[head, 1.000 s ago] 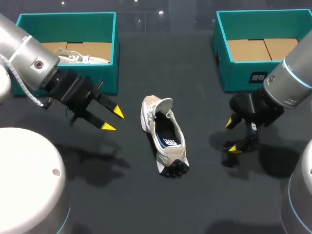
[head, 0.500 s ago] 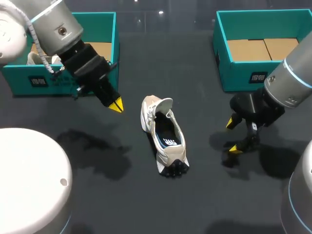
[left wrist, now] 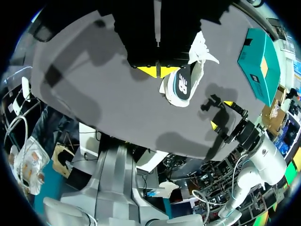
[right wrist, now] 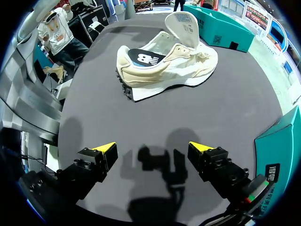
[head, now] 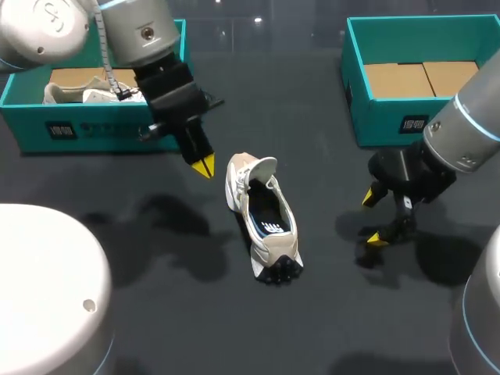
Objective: Take the shoe out of the shoebox, open the shoe tongue, remove and reinsert the insole, then place the shoe into the shoebox
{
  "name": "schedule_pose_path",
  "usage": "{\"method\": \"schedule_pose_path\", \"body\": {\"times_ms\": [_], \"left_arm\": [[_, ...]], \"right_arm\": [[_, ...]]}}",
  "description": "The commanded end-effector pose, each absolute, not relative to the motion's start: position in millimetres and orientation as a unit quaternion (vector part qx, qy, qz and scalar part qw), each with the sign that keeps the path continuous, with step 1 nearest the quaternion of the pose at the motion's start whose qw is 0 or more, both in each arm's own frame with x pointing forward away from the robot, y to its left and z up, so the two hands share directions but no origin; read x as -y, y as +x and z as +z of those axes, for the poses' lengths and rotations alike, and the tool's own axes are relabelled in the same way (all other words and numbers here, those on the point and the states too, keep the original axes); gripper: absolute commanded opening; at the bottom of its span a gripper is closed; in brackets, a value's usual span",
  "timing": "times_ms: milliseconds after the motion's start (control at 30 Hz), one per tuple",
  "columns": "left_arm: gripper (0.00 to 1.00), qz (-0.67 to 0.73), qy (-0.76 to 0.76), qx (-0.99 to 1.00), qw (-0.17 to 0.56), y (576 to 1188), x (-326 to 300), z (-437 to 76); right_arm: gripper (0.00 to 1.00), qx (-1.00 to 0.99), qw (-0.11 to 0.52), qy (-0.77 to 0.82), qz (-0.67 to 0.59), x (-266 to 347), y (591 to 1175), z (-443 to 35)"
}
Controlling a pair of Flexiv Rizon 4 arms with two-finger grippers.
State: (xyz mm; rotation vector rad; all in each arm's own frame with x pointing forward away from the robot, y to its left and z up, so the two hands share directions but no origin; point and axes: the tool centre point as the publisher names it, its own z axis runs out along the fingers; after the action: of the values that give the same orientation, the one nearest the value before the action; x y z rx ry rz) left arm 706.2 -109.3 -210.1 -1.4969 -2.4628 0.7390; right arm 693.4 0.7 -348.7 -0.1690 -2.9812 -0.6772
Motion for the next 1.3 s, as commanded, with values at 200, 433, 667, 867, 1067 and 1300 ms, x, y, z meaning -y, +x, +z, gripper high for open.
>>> {"method": "schedule_pose_path", "body": {"times_ms": [200,433,667,867,1067,1300], "left_arm": [[0.00,0.201,-0.522,0.821,0.115,704,129,-211],[0.00,0.182,-0.538,0.812,0.134,703,148,-238],[0.00,0.177,-0.568,0.792,0.133,696,169,-275],[0.00,0.167,-0.582,0.787,0.116,695,173,-284],[0.00,0.154,-0.581,0.791,0.114,696,177,-288],[0.00,0.138,-0.590,0.783,0.137,698,189,-321]], "right_arm": [[1.00,0.973,0.038,-0.055,-0.220,0,691,-348],[1.00,0.973,0.038,-0.055,-0.220,0,691,-348],[1.00,0.973,0.038,-0.055,-0.220,0,691,-348],[1.00,0.973,0.038,-0.055,-0.220,0,691,-348],[1.00,0.973,0.038,-0.055,-0.220,0,691,-348],[1.00,0.973,0.038,-0.055,-0.220,0,691,-348]]}}
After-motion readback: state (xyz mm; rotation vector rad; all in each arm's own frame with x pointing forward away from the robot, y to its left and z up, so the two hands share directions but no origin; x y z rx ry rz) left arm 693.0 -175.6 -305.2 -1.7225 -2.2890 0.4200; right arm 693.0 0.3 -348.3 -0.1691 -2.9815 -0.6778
